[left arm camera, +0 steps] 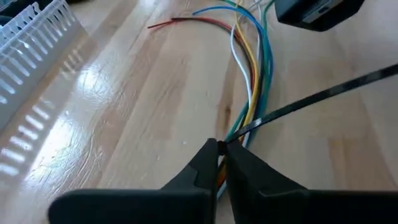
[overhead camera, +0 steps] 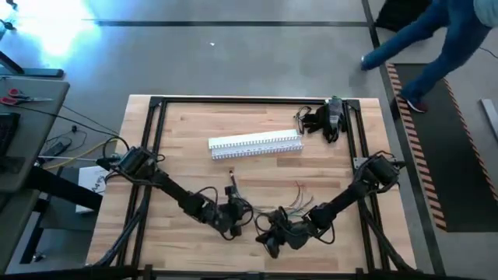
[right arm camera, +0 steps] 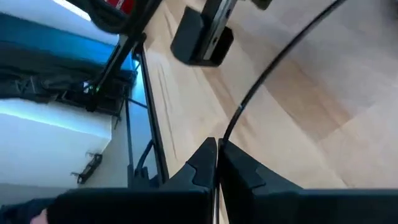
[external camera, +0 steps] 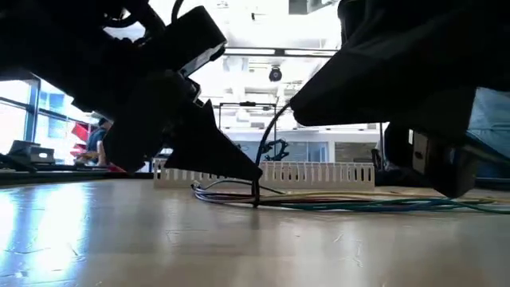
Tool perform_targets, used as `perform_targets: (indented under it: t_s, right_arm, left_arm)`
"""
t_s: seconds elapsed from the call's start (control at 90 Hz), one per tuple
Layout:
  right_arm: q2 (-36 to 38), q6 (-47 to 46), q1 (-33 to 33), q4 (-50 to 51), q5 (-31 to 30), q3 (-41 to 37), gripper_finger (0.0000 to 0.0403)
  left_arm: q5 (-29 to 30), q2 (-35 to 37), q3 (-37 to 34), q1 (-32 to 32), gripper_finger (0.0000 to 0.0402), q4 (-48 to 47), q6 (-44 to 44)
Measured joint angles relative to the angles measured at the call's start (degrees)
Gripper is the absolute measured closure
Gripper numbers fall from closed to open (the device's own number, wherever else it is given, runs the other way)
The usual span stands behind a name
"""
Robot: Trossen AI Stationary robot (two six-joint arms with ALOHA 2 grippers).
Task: Ziptie cables
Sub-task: Wrap the cable wires with black ziptie
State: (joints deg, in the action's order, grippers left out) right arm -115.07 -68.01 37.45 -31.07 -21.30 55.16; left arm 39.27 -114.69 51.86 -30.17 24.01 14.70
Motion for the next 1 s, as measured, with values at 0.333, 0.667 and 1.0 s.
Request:
perform_targets:
  t_s: [0.333,0.667,1.0]
  right_arm:
    - [4.21,4.99,-1.69,3.43,3.38,0.00,0.0284]
    - [4.20,-0.02,-6.17,9.80,-0.81,-0.04,0.0180]
    - [4.02,0.54,-9.00,9.73,-0.61,-0.04,0.0244]
  left_arm:
    - [0.42,0.00,0.00,-0.42,0.0401,-0.18,-2.49]
    - [2.17,0.00,2.24,-1.42,0.0401,-3.73,-7.86]
    - [3.21,0.00,3.69,-1.38,0.0401,-6.19,-9.62]
